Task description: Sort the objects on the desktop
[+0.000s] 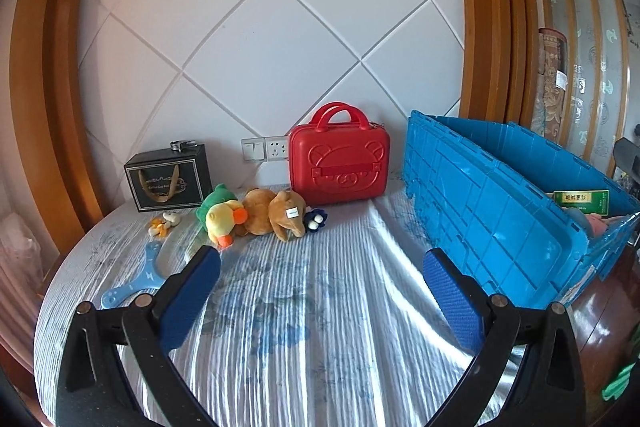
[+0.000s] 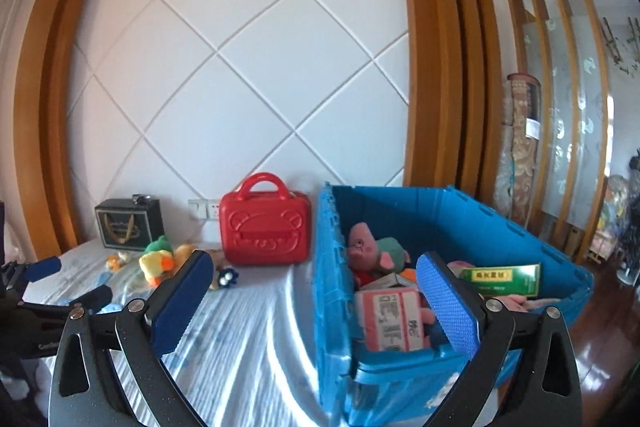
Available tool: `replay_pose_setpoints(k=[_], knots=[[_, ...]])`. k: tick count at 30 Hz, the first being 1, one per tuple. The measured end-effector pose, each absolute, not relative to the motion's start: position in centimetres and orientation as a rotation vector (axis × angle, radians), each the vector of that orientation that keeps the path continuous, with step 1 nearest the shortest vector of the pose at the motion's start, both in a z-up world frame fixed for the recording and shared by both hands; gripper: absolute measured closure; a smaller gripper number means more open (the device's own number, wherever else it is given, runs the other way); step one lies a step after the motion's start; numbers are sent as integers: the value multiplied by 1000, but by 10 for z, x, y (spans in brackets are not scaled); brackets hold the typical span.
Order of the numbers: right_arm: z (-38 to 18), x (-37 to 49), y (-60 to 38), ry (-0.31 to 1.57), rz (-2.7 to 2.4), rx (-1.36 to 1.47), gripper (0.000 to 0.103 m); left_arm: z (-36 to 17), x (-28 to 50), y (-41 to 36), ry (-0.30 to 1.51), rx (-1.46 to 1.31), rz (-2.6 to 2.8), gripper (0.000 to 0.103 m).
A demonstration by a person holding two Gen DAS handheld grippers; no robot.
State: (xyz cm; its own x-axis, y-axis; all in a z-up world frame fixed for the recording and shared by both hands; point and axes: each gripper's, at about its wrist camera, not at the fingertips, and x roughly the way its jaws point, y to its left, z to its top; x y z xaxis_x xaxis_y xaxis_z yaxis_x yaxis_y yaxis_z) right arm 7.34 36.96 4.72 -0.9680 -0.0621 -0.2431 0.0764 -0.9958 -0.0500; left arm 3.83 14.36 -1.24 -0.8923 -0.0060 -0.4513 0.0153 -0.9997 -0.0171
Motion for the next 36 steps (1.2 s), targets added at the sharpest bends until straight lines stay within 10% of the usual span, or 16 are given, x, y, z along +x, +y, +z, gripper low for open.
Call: replay_pose_setpoints(k=[32, 36], knots=[[-143, -347, 142, 142, -2538, 1140, 0, -186, -316, -93, 146, 1294, -2606, 0], [-194, -389, 111, 181, -2469, 1264, 0, -234, -364, -99, 123, 1390, -2586, 16]])
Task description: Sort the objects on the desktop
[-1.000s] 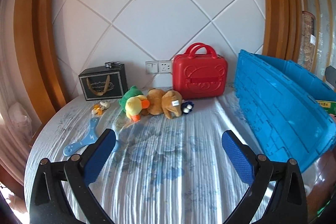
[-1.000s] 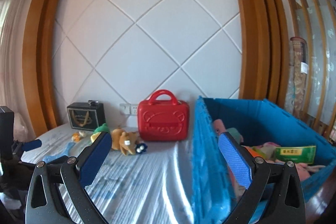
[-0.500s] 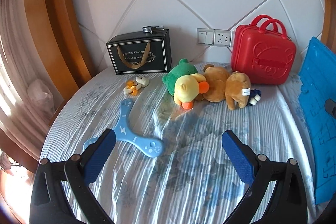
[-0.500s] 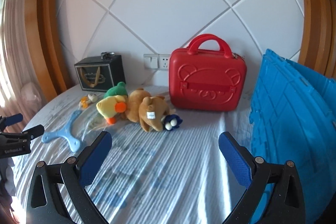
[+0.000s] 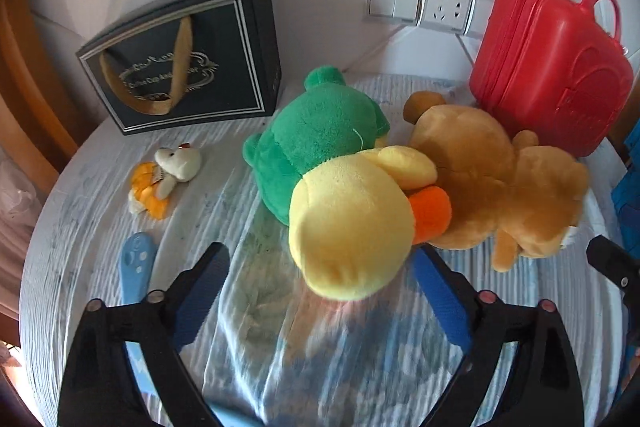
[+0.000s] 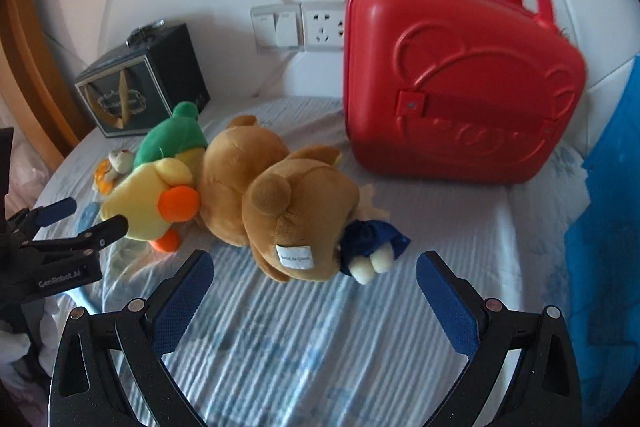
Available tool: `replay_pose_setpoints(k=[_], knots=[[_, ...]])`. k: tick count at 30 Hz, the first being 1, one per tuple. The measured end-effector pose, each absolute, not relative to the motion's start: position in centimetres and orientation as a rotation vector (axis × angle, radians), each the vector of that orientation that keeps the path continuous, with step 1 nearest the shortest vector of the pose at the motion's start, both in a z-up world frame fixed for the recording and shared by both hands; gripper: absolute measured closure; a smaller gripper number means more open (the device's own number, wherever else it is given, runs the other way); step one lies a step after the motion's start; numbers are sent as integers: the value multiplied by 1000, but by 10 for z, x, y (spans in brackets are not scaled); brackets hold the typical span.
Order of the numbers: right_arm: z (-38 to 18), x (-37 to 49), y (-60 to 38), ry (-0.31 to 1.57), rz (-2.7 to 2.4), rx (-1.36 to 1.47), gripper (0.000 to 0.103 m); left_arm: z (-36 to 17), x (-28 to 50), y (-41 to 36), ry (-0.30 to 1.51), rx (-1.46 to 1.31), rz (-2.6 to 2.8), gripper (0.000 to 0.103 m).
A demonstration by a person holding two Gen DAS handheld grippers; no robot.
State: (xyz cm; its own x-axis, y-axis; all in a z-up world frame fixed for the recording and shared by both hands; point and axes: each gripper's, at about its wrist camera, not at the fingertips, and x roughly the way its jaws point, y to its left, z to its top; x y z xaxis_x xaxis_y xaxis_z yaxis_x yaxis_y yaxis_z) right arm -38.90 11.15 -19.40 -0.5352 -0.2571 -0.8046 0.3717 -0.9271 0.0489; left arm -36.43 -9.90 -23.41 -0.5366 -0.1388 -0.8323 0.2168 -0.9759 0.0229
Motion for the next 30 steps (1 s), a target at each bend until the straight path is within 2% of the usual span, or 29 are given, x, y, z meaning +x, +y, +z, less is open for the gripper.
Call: replay_pose_setpoints(k=[1, 2, 3, 4, 5, 6, 10, 11, 12, 13, 15, 19, 20, 21, 24, 25, 27, 30], knots=[[-208, -398, 104, 198, -2454, 1291, 0, -244, -373, -100, 147, 1418, -2607, 17], [-220, -405, 97, 215, -2440, 1315, 0, -251, -380, -101, 183, 1434, -2633, 26], [-233, -412, 91, 230, -2425, 1336, 0, -255, -383, -103, 220, 1441, -2657, 40], [-244, -418, 85, 244, -2407, 1356, 3, -256, -383, -104, 232, 1437, -2650, 40], [-253, -423, 80, 254, -2397, 1373, 35, -255, -379, -107, 246, 1420, -2649, 42], [-259, -426, 78, 237, -2383, 1387, 48, -253, -371, -112, 264, 1403, -2642, 44], [-252, -398, 88, 175, -2379, 1360, 56, -244, -318, -144, 247, 1350, -2531, 50], [-249, -385, 96, 147, -2364, 1366, 58, -242, -302, -153, 226, 1339, -2494, 57], [-246, -370, 104, 109, -2338, 1376, 60, -239, -285, -163, 181, 1320, -2449, 73], [-244, -354, 112, 74, -2305, 1385, 62, -236, -271, -172, 119, 1304, -2389, 74], [-243, -321, 124, 67, -2238, 1411, 71, -232, -240, -190, 89, 1305, -2321, 74], [-239, -270, 151, 152, -2280, 1458, 72, -214, -196, -189, 139, 1333, -2353, 74], [-236, -264, 161, 152, -2305, 1472, 71, -208, -190, -181, 151, 1336, -2381, 70], [-234, -260, 170, 138, -2323, 1483, 71, -204, -187, -172, 165, 1339, -2405, 60], [-220, -259, 188, 102, -2376, 1456, 67, -193, -186, -142, 212, 1330, -2498, 39], [-215, -258, 192, 92, -2397, 1436, 65, -191, -188, -133, 233, 1333, -2527, 36], [-206, -261, 198, 65, -2432, 1407, 55, -187, -195, -112, 264, 1351, -2577, 34], [-197, -270, 198, 54, -2476, 1380, 54, -181, -208, -80, 275, 1370, -2651, 34]])
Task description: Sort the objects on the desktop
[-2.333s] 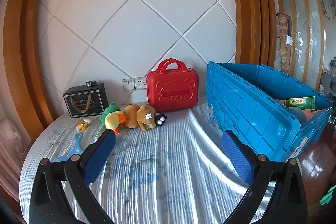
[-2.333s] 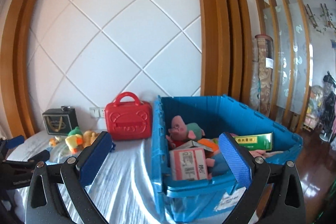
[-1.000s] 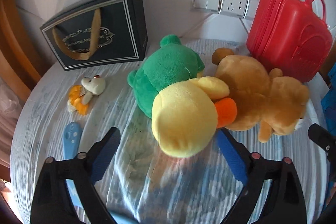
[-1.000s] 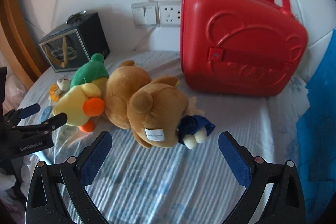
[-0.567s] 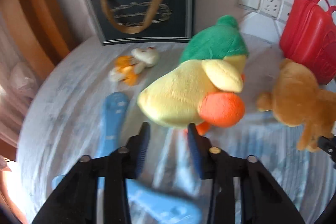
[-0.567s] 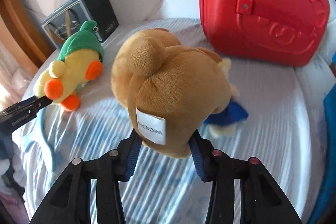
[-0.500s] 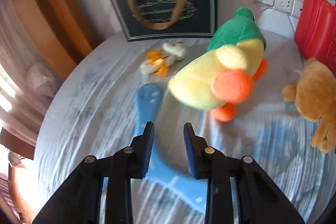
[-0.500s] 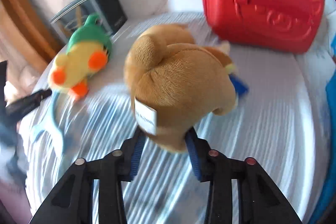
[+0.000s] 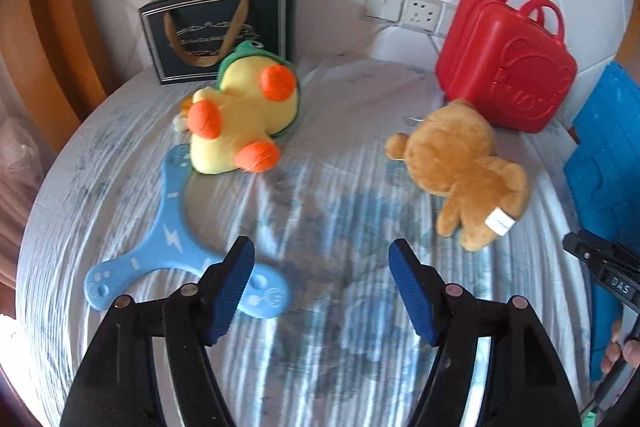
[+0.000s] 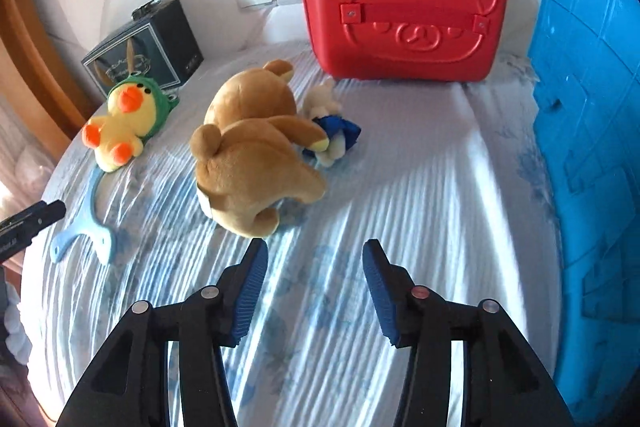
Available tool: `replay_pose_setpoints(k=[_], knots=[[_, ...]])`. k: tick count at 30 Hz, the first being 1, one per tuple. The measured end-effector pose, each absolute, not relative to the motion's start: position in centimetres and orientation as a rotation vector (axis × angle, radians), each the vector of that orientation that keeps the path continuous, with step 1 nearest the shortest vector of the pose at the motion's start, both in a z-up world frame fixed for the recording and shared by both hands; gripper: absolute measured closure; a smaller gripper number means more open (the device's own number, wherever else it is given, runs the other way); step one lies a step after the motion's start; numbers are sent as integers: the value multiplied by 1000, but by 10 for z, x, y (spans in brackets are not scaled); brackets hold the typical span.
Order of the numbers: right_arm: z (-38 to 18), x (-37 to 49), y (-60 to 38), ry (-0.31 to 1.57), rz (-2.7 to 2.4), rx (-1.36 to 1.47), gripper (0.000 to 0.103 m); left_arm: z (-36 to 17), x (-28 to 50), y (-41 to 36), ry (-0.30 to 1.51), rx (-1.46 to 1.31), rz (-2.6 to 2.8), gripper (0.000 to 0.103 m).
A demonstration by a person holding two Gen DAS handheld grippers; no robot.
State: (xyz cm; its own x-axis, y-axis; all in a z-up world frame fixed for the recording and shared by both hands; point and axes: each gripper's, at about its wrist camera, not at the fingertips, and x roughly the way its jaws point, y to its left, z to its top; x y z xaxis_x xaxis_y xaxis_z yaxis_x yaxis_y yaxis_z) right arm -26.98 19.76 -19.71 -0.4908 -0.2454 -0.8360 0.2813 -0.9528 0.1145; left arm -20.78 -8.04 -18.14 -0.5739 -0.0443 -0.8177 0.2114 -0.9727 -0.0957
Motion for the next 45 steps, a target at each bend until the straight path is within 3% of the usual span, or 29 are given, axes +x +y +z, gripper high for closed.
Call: replay_pose_setpoints(k=[7, 12, 14, 17, 22, 27, 39, 40, 41, 42, 45], knots=[[-210, -332, 207, 134, -2603, 1435, 54, -200, -237, -27, 217, 1483, -2733, 34], [-257, -370, 179, 270, -2494, 1567, 54, -229, -246, -51, 199, 1509, -2633, 34], [-261, -362, 141, 283, -2384, 1509, 59, -232, -244, -77, 211, 1456, -2567, 34], [-244, -342, 81, 49, -2075, 1327, 59, -227, -233, -118, 234, 1357, -2468, 34], [-215, -325, 26, 31, -2032, 1167, 56, -210, -215, -145, 220, 1275, -2429, 34], [-223, -321, 55, 102, -2129, 1210, 42, -210, -224, -129, 383, 1281, -2531, 33], [-240, -361, 119, 49, -2251, 1285, 33, -277, -300, -90, 433, 1411, -2459, 33], [-242, -365, 117, 50, -2246, 1287, 33, -284, -305, -93, 417, 1421, -2441, 35], [-246, -368, 113, 56, -2242, 1290, 33, -289, -307, -97, 401, 1427, -2433, 46], [-247, -369, 109, 66, -2236, 1291, 33, -289, -305, -103, 411, 1424, -2443, 51], [-250, -374, 90, 117, -2207, 1264, 33, -277, -286, -131, 429, 1353, -2480, 51]])
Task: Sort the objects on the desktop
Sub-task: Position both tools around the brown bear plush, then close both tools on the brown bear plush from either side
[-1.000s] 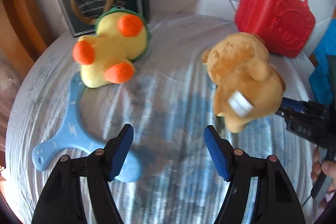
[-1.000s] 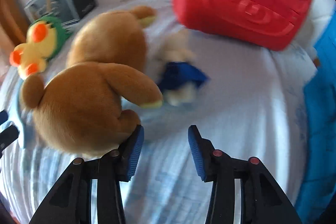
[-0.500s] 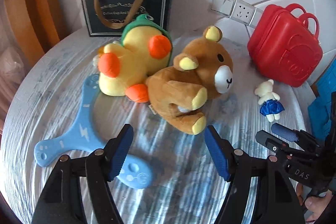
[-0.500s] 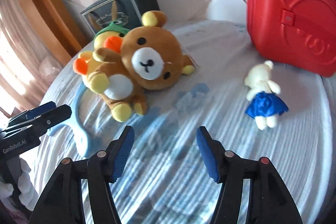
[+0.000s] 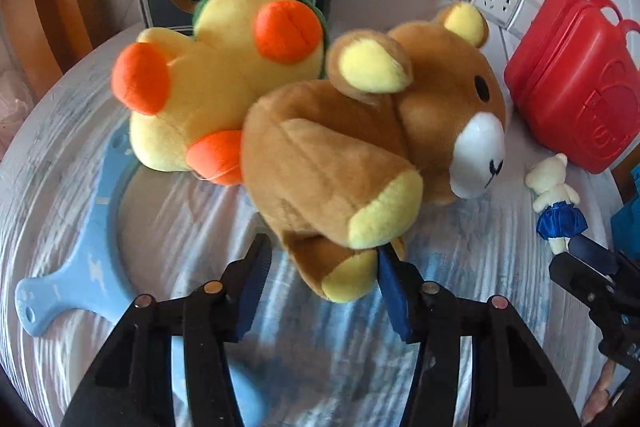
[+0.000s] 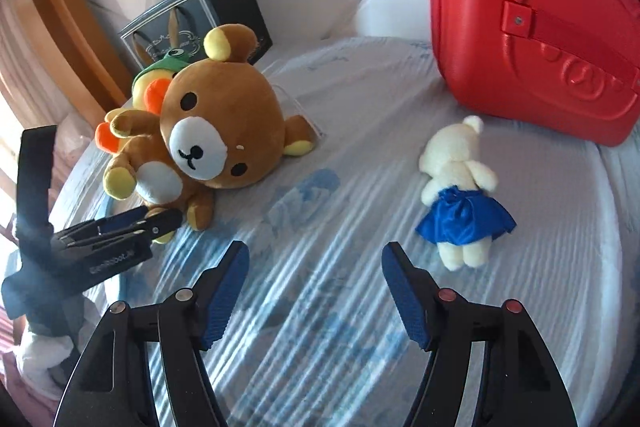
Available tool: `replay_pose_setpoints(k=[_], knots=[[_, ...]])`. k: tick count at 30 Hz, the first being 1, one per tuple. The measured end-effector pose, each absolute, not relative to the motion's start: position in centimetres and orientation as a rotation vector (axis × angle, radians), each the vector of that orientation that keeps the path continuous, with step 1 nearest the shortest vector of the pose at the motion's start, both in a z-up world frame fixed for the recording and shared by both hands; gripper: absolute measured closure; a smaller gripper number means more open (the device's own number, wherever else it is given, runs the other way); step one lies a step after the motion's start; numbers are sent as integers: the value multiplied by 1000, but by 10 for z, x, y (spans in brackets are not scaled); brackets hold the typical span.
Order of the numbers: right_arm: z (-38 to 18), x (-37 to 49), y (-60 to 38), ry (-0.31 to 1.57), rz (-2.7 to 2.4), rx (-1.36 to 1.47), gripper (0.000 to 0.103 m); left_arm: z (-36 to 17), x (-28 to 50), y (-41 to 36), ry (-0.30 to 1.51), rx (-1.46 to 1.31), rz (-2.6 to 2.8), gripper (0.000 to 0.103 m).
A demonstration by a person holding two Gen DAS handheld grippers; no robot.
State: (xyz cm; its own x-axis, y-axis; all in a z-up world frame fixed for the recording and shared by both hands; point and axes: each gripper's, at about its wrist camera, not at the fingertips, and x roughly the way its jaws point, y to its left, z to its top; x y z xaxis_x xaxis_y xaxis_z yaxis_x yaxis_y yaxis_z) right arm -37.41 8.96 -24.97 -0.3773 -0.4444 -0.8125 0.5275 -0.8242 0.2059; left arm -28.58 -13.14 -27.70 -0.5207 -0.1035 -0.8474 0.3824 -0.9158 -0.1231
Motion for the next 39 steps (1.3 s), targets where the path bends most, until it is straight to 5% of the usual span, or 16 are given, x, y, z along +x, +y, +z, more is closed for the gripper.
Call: replay_pose_setpoints(k=[6, 10, 14, 25, 28, 29, 39], knots=[[-255, -385, 45, 138, -2161, 1224, 33, -277, -276, -167, 378, 1362, -2487, 34], [-256, -384, 25, 138, -2110, 1200, 33, -283, -276, -160, 360, 1351, -2506, 33], [-250, -378, 9, 193, -2116, 1143, 17, -288, -286, -153, 360, 1319, -2492, 33], [-270, -400, -35, 243, -2097, 1060, 0, -304, -300, -167, 306, 1358, -2455, 34], [-284, -411, -41, 204, -2050, 1071, 1, -302, -301, -168, 349, 1365, -2502, 57], [-282, -406, -41, 215, -2064, 1047, 10, -299, -301, -165, 346, 1364, -2522, 67], [-244, -363, -7, 157, -2134, 982, 18, -244, -264, -131, 230, 1280, -2591, 67]])
